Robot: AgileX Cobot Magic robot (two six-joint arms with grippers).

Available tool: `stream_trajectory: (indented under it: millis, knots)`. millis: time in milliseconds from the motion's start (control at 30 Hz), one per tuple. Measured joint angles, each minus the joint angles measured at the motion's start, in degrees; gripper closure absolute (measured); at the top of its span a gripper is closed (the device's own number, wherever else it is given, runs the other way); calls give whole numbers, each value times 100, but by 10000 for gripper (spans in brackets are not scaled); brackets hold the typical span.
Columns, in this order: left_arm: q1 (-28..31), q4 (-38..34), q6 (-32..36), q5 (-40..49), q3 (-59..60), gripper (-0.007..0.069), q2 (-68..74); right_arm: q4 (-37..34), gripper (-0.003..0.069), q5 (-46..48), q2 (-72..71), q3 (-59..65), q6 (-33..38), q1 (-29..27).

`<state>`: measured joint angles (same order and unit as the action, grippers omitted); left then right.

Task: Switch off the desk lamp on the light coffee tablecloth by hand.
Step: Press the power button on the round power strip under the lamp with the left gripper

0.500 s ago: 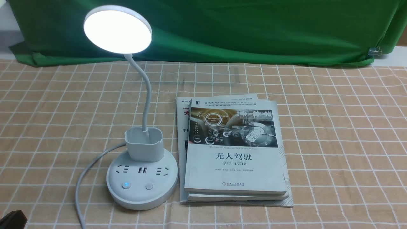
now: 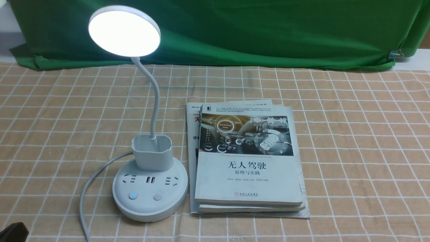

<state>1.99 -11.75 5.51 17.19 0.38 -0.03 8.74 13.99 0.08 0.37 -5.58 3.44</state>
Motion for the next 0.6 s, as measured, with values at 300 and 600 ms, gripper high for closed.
stream_trajectory:
  millis: [300,600]
  knots:
    - [0,0,0,0,0,627,0,0,417,0,0,0,0,0]
    - [0,-519,0,-347,0,627,0,0,417,0,0,0,0,0]
